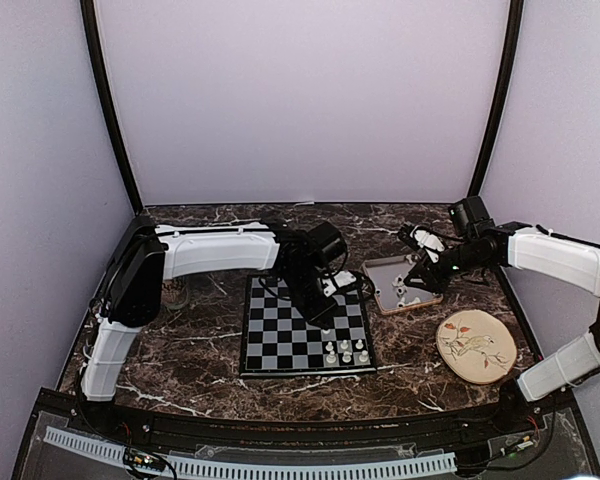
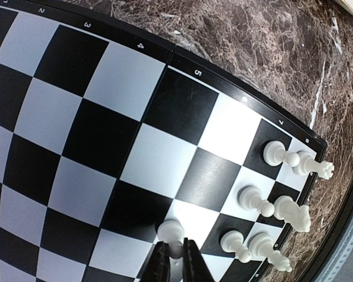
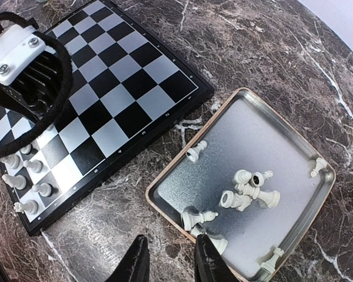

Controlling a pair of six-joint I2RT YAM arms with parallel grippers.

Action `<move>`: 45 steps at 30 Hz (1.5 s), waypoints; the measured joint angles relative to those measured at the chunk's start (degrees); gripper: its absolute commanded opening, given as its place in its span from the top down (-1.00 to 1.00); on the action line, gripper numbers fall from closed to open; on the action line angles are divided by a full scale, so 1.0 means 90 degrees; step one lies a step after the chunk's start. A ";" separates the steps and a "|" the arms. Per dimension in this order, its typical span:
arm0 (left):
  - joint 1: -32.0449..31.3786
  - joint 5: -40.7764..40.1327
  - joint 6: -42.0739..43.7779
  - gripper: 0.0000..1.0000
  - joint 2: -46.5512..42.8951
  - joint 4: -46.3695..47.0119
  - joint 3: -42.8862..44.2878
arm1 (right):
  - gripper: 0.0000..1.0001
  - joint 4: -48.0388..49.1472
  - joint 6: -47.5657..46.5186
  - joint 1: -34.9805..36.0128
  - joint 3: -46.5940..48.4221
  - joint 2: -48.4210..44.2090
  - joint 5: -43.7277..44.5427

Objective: Set up the chess pieces on the board
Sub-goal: Pick up the pawn from the chessboard, then place the pawn on e2.

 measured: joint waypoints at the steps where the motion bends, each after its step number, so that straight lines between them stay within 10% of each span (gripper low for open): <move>1: 0.0000 0.0000 -0.0017 0.92 0.0000 -0.0002 0.0007 | 0.46 0.0002 -0.0002 0.0000 0.0000 0.0000 0.0000; 45: -0.0301 -0.0068 0.0046 0.88 -0.0933 0.0010 -0.1158 | 0.46 -0.0010 -0.0138 0.0000 0.0000 0.0121 0.0216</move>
